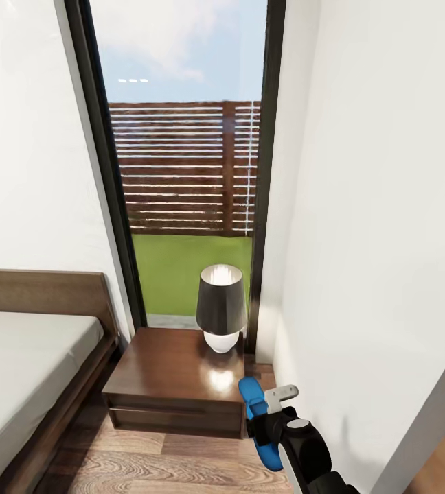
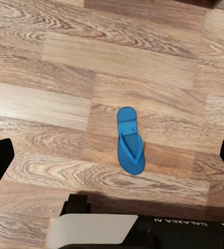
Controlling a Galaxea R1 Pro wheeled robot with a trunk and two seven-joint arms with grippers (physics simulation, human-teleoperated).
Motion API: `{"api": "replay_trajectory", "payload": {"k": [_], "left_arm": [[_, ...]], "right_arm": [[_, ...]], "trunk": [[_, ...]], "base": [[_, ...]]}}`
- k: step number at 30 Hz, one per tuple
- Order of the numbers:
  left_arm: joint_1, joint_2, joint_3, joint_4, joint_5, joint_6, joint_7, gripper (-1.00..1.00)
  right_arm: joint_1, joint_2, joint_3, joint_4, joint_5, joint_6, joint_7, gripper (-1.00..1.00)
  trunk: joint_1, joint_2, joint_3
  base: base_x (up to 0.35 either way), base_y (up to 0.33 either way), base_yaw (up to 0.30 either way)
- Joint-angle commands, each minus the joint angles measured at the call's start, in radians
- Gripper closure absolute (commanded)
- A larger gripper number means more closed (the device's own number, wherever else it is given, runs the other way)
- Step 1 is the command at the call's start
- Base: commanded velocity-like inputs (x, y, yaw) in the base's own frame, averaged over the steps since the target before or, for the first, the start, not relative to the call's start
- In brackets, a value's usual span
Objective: In the bedroom, move the book from the bed onto either nightstand, and place the two sandals side by side next to the bed.
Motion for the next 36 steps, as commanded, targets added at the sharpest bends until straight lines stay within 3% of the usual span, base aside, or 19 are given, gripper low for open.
{"api": "replay_trajectory", "payload": {"k": [1,36], "left_arm": [[-0.001,0.000,-0.008,0.000,0.009,-0.002,0.002,-1.00],[-0.001,-0.003,-0.010,0.001,0.009,-0.016,0.006,-1.00]], "right_arm": [[-0.001,0.000,0.001,-0.001,0.007,0.006,0.000,1.00],[-0.002,0.000,0.001,0.002,0.005,0.004,0.000,1.00]], "trunk": [[0.004,-0.008,-0.005],[0.138,-0.253,-0.114]], "base": [[0.000,0.000,0.000],[0.000,0.000,0.000]]}}
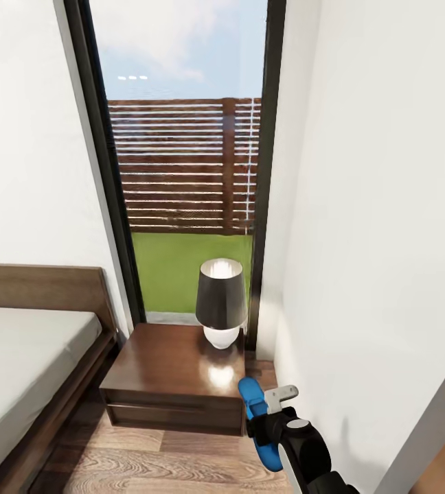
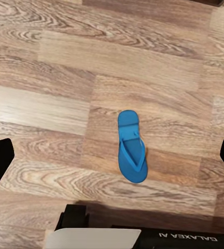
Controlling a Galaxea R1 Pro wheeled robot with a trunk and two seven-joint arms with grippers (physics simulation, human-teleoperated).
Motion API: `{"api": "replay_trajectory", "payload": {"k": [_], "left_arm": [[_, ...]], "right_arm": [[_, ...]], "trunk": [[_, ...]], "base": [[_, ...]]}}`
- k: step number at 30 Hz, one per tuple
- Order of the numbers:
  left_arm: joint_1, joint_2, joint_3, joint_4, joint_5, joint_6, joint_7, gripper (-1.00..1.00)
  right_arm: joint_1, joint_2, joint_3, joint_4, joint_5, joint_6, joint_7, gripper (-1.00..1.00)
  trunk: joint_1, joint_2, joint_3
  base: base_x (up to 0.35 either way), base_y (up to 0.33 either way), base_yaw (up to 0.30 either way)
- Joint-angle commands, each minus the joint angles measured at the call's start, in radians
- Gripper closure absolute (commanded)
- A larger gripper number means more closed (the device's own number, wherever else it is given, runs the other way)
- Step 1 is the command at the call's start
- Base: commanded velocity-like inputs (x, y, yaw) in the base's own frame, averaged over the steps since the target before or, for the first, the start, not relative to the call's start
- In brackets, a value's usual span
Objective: In the bedroom, move the book from the bed onto either nightstand, and place the two sandals side by side next to the bed.
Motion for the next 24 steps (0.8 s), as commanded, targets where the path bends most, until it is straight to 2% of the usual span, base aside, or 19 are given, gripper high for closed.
{"api": "replay_trajectory", "payload": {"k": [1,24], "left_arm": [[-0.001,0.000,-0.008,0.001,0.009,-0.004,0.003,-1.00],[-0.001,-0.001,-0.010,0.001,0.007,-0.020,0.008,-1.00]], "right_arm": [[-0.001,0.000,0.001,-0.001,0.007,0.005,0.001,1.00],[0.000,0.000,0.002,-0.003,0.008,0.005,0.001,1.00]], "trunk": [[0.004,-0.008,-0.004],[0.092,-0.169,-0.076]], "base": [[0.000,0.000,0.000],[0.000,0.000,0.000]]}}
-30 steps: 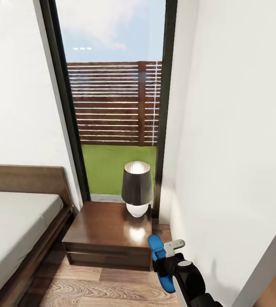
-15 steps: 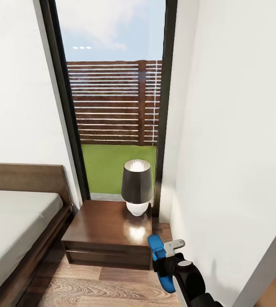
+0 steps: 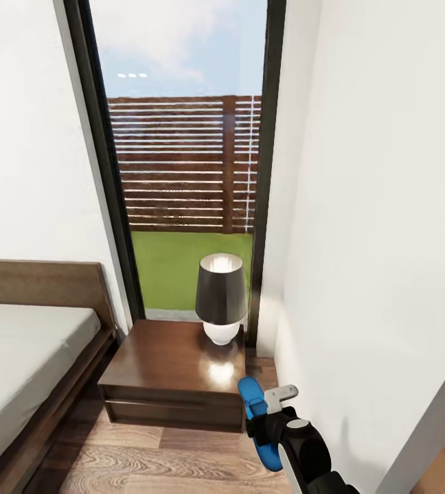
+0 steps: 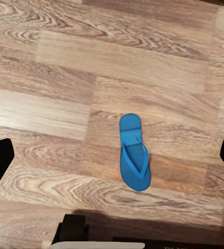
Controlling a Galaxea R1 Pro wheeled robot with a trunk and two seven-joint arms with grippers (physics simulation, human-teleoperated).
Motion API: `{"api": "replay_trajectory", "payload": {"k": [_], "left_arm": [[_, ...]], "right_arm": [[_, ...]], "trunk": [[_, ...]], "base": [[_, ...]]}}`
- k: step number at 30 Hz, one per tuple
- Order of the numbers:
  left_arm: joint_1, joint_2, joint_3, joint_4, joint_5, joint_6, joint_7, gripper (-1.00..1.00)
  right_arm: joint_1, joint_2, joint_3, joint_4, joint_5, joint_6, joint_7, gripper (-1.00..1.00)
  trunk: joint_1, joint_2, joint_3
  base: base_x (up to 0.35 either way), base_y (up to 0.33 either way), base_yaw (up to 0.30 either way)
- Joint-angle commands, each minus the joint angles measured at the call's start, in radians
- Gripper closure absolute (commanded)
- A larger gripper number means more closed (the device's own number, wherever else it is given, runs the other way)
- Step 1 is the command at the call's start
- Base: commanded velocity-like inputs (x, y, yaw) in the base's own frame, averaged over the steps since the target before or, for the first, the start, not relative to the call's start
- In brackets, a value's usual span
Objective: In the bedroom, move the book from the bed onto either nightstand, and place the two sandals side by side next to the bed.
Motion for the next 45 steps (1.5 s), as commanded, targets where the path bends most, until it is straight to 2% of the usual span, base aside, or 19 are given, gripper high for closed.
{"api": "replay_trajectory", "payload": {"k": [1,9,20,31,45], "left_arm": [[-0.001,0.000,-0.009,0.001,0.008,-0.004,0.003,-1.00],[-0.001,0.000,-0.009,0.001,0.008,-0.006,0.005,-1.00],[-0.001,0.000,-0.009,0.001,0.008,-0.007,0.006,-1.00],[-0.001,0.000,-0.009,0.001,0.008,-0.007,0.006,-1.00],[-0.001,0.000,-0.009,0.001,0.008,-0.007,0.007,-1.00]], "right_arm": [[-0.001,0.000,0.001,-0.001,0.007,0.005,0.001,1.00],[-0.001,0.001,0.002,-0.003,0.007,0.006,0.001,1.00],[0.006,0.000,0.036,-0.054,0.007,0.010,0.001,1.00],[0.022,-0.001,0.037,-0.111,0.007,0.048,0.001,1.00],[0.025,-0.003,0.028,-0.121,0.006,0.057,0.002,1.00]], "trunk": [[0.004,-0.008,-0.004],[0.035,-0.064,-0.029],[0.077,-0.141,-0.064],[0.119,-0.218,-0.098],[0.173,-0.316,-0.142]], "base": [[0.000,0.000,0.000],[0.000,0.000,0.000],[0.000,0.000,0.000],[0.000,0.000,0.000],[0.000,0.000,0.000]]}}
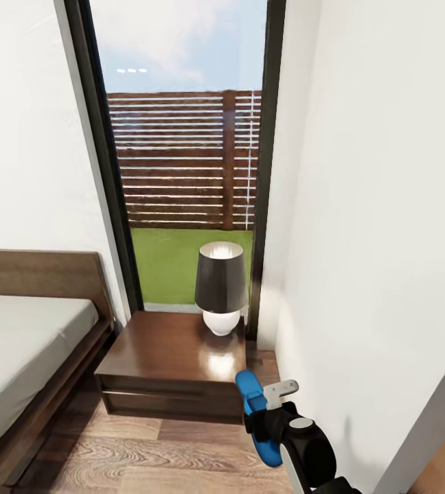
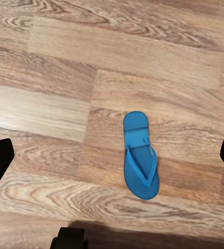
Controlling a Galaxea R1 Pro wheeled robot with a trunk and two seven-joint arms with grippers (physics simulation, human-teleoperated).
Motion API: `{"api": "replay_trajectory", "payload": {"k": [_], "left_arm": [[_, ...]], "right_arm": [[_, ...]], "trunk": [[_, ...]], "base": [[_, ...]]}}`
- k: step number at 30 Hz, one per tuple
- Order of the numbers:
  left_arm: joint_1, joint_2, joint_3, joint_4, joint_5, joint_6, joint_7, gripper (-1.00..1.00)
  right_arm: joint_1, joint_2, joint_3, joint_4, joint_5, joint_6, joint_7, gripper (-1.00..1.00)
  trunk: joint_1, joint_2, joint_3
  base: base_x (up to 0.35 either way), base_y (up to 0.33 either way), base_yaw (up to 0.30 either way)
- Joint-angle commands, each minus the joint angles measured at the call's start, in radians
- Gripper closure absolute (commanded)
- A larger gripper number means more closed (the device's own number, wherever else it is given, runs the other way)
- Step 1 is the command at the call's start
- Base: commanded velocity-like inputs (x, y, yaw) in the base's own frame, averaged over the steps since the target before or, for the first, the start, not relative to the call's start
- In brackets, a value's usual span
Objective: In the bedroom, move the book from the bed onto either nightstand, and place the two sandals side by side next to the bed.
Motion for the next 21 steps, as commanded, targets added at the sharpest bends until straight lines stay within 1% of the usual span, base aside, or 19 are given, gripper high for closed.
{"api": "replay_trajectory", "payload": {"k": [1,6,13,21], "left_arm": [[-0.001,0.000,-0.009,0.001,0.008,-0.004,0.004,-1.00],[-0.001,0.000,-0.009,0.001,0.008,-0.004,0.004,-1.00],[-0.001,0.000,-0.009,0.001,0.008,-0.004,0.004,-1.00],[-0.001,0.000,-0.009,0.001,0.008,-0.004,0.004,-1.00]], "right_arm": [[-0.001,0.000,0.000,-0.001,0.006,0.005,0.000,1.00],[-0.001,-0.004,-0.002,-0.001,-0.019,0.006,0.000,1.00],[-0.001,-0.034,-0.002,-0.001,-0.080,0.006,0.000,1.00],[-0.001,-0.044,-0.003,-0.001,-0.107,0.006,0.000,1.00]], "trunk": [[0.004,-0.008,-0.004],[0.023,-0.043,-0.020],[0.050,-0.092,-0.042],[0.081,-0.148,-0.067]], "base": [[0.000,0.000,0.000],[0.000,0.000,0.000],[0.000,0.000,0.000],[0.000,0.000,0.000]]}}
